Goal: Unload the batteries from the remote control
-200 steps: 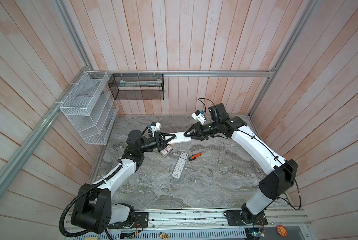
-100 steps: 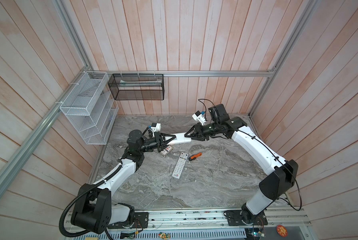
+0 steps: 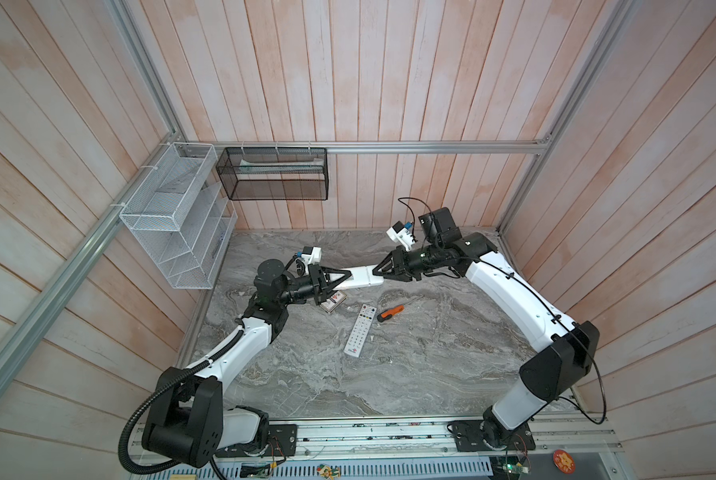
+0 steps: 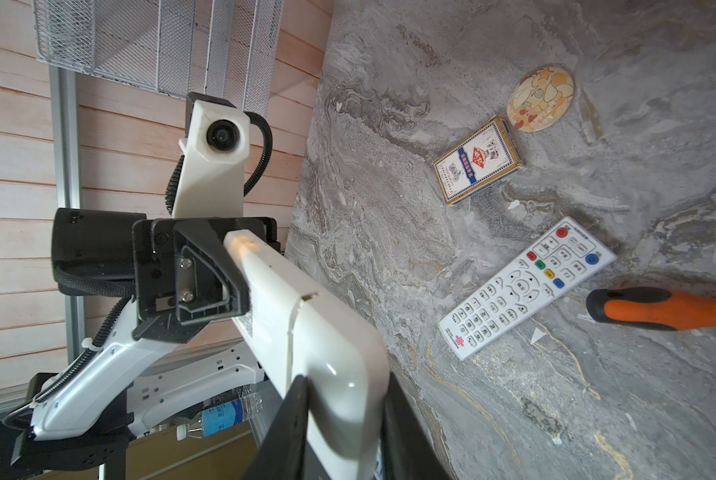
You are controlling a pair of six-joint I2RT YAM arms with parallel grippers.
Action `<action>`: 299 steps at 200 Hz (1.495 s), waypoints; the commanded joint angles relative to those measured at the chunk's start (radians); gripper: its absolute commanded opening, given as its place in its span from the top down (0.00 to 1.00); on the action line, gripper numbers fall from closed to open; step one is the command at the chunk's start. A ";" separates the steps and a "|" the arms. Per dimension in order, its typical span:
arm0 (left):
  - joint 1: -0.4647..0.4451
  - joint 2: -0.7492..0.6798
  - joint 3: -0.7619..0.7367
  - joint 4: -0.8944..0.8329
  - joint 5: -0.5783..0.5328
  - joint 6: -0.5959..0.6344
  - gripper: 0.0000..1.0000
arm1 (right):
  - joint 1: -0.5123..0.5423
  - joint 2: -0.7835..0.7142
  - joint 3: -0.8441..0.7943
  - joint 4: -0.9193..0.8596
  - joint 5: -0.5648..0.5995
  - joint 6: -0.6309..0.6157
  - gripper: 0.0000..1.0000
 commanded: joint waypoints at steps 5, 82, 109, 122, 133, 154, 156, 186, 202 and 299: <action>0.006 -0.022 0.023 0.087 0.015 0.007 1.00 | 0.003 0.001 0.006 -0.087 0.074 -0.035 0.74; 0.006 -0.011 0.037 0.042 0.020 0.037 1.00 | -0.002 -0.007 0.004 -0.049 0.052 -0.006 0.74; 0.006 -0.022 0.087 -0.133 0.020 0.155 1.00 | -0.002 -0.004 0.013 -0.048 0.048 -0.002 0.73; 0.006 -0.020 0.087 -0.129 0.022 0.154 1.00 | -0.003 0.002 0.010 -0.043 0.036 0.000 0.70; 0.006 -0.017 0.077 -0.099 0.024 0.134 1.00 | -0.003 0.004 0.006 -0.033 0.024 0.005 0.67; 0.006 -0.011 0.059 -0.042 0.025 0.095 1.00 | -0.004 0.001 -0.013 -0.002 0.007 0.023 0.65; 0.006 -0.012 0.058 -0.039 0.025 0.093 1.00 | -0.003 0.000 -0.014 0.000 0.007 0.024 0.65; 0.006 -0.009 0.060 -0.058 0.027 0.107 1.00 | -0.004 0.004 -0.008 0.002 0.007 0.030 0.61; 0.008 -0.007 0.065 -0.080 0.032 0.124 1.00 | -0.004 0.007 0.000 -0.002 0.008 0.028 0.60; 0.020 0.019 0.086 -0.136 0.052 0.172 1.00 | -0.004 0.041 0.056 -0.078 0.054 -0.004 0.70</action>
